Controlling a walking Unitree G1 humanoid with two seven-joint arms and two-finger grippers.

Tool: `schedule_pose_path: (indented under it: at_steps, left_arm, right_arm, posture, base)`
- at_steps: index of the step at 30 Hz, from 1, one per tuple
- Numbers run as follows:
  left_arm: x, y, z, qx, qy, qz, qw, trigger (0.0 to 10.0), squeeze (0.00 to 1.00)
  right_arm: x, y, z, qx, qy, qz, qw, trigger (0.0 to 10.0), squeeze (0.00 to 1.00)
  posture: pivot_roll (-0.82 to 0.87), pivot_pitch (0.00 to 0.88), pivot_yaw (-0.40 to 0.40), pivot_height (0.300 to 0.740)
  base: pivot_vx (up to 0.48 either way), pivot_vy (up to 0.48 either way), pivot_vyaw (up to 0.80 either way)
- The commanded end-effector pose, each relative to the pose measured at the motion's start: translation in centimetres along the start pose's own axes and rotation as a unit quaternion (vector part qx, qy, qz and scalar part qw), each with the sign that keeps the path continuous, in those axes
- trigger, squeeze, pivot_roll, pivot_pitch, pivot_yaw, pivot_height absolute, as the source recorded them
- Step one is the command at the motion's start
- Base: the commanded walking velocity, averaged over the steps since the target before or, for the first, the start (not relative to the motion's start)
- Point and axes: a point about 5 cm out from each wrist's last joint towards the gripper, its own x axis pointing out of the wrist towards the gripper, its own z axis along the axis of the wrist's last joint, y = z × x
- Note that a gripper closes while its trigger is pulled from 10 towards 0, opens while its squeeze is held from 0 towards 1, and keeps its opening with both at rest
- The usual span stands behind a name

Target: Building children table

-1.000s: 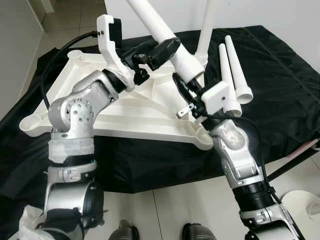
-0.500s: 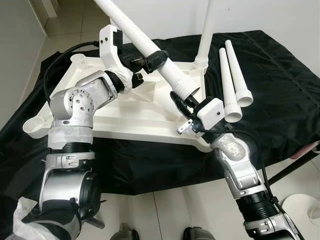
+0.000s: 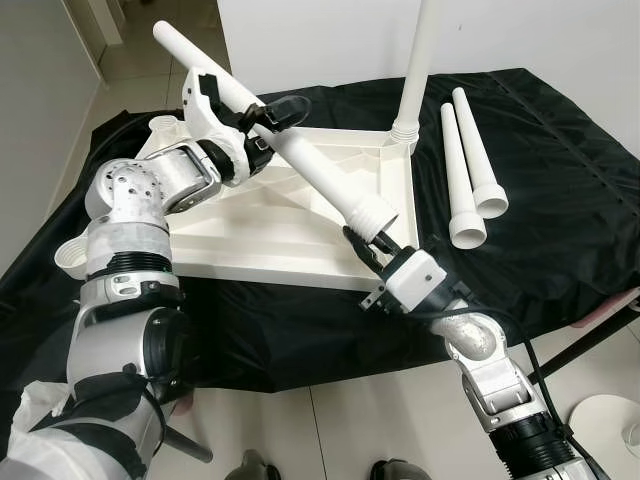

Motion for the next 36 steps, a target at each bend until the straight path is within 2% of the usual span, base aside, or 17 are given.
schedule_pose_path:
  at_steps: [1, 4, 5, 6, 7, 14, 17, 19, 20, 23, 24, 30, 31, 33, 34, 35, 36]
  left_arm:
    - [0.0, -1.0, 1.0, 0.002, -0.011, -0.02, 1.0, 10.0, 0.0]
    - [0.1, -1.1, 1.2, -0.007, -0.017, -0.023, 1.0, 10.0, 0.0]
    - [0.1, -0.9, 1.5, -0.022, -0.019, -0.017, 0.999, 4.3, 0.0]
    - [0.1, -0.9, 1.5, -0.022, -0.019, -0.017, 0.999, 4.3, 0.0]
    - [0.0, -0.7, 1.9, -0.035, -0.029, -0.012, 0.999, 0.0, 0.0]
    - [-0.1, -0.4, 2.8, -0.062, -0.035, -0.007, 0.997, 0.0, 0.0]
    - [-0.2, -0.4, 2.9, -0.065, -0.038, -0.007, 0.997, 0.0, 0.0]
    - [-0.2, -0.4, 3.0, -0.065, -0.041, -0.008, 0.997, 0.0, 0.0]
    - [-0.2, -0.4, 3.1, -0.067, -0.042, -0.009, 0.997, 0.0, 0.0]
    - [-0.2, -0.4, 3.1, -0.067, -0.042, -0.009, 0.997, 0.0, 0.0]
    - [-0.3, -0.4, 3.2, -0.066, -0.045, -0.007, 0.997, 0.0, 0.0]
    - [-0.3, -0.3, 3.7, -0.079, -0.045, -0.006, 0.996, 0.0, 0.0]
    - [-0.3, -0.3, 3.8, -0.078, -0.042, -0.005, 0.996, 10.0, 0.0]
    - [-0.3, -0.3, 3.8, -0.078, -0.042, -0.005, 0.996, 10.0, 0.0]
    - [-0.3, -0.4, 3.9, -0.079, -0.041, -0.006, 0.996, 10.0, 0.0]
    - [-0.3, -0.3, 4.1, -0.077, -0.041, -0.001, 0.996, 10.0, 0.0]
    - [-0.4, -0.1, 4.2, -0.071, -0.045, 0.008, 0.996, 10.0, 0.0]
  right_arm:
    - [-0.4, 0.3, -0.4, -0.012, 0.006, 0.005, 1.0, 10.0, 0.0]
    - [-0.5, 0.2, -0.4, -0.026, 0.001, -0.006, 1.0, 10.0, 0.0]
    - [-0.5, 0.1, -0.4, -0.036, -0.002, -0.012, 0.999, 10.0, 0.0]
    - [-0.5, 0.1, -0.4, -0.036, -0.002, -0.012, 0.999, 10.0, 0.0]
    - [-0.6, 0.0, -0.4, -0.044, -0.003, -0.015, 0.999, 10.0, 0.0]
    - [-0.6, 0.0, -0.4, -0.072, -0.013, -0.029, 0.997, 10.0, 0.0]
    - [-0.6, -0.3, -0.5, -0.068, -0.011, -0.043, 0.997, 10.0, 0.0]
    - [-0.6, -0.4, -0.8, -0.045, -0.004, -0.051, 0.998, 10.0, 0.0]
    - [-0.6, -0.6, -0.9, -0.021, -0.004, -0.064, 0.998, 10.0, 0.82]
    - [-0.6, -0.6, -0.9, -0.021, -0.004, -0.064, 0.998, 10.0, 0.82]
    - [-0.7, -0.9, -0.7, -0.018, -0.017, -0.078, 0.997, 10.0, 1.0]
    - [-2.2, -1.1, -0.2, -0.039, -0.043, -0.155, 0.986, 10.0, 1.0]
    - [-2.6, -0.7, -0.2, -0.037, -0.04, -0.161, 0.985, 10.0, 0.9]
    - [-2.6, -0.7, -0.2, -0.037, -0.04, -0.161, 0.985, 10.0, 0.9]
    - [-3.1, -0.5, -0.1, -0.043, -0.037, -0.169, 0.984, 10.0, 0.66]
    - [-3.7, -0.3, -0.3, -0.053, -0.028, -0.176, 0.983, 10.0, 0.51]
    - [-4.3, -0.1, -0.6, -0.053, -0.011, -0.181, 0.982, 10.0, 0.48]
  posture:
    - [-0.08, 0.062, 0.109, 0.74]
    - [-0.07, 0.065, 0.113, 0.74]
    - [-0.07, 0.068, 0.118, 0.74]
    - [-0.07, 0.068, 0.118, 0.74]
    - [-0.07, 0.071, 0.12, 0.74]
    - [-0.06, 0.08, 0.121, 0.74]
    - [-0.06, 0.082, 0.121, 0.74]
    - [-0.06, 0.083, 0.12, 0.74]
    - [-0.06, 0.083, 0.119, 0.74]
    - [-0.06, 0.083, 0.119, 0.74]
    - [-0.06, 0.085, 0.118, 0.74]
    - [-0.05, 0.093, 0.121, 0.74]
    - [-0.05, 0.095, 0.122, 0.74]
    - [-0.05, 0.095, 0.122, 0.74]
    - [-0.05, 0.095, 0.122, 0.74]
    - [-0.05, 0.099, 0.129, 0.74]
    - [-0.05, 0.101, 0.13, 0.74]
  base:
    - [0.0, 0.0, 0.0]
    - [0.0, 0.0, 0.0]
    - [0.0, 0.0, 0.0]
    - [0.0, 0.0, 0.0]
    - [0.0, 0.0, 0.0]
    - [0.0, 0.0, 0.0]
    - [0.0, 0.0, 0.0]
    - [0.0, 0.0, 0.0]
    - [0.0, 0.0, 0.0]
    - [0.0, 0.0, 0.0]
    - [0.0, 0.0, 0.0]
    - [0.0, 0.0, 0.0]
    - [0.0, 0.0, 0.0]
    - [0.0, 0.0, 0.0]
    - [0.0, 0.0, 0.0]
    - [0.0, 0.0, 0.0]
    - [0.0, 0.0, 0.0]
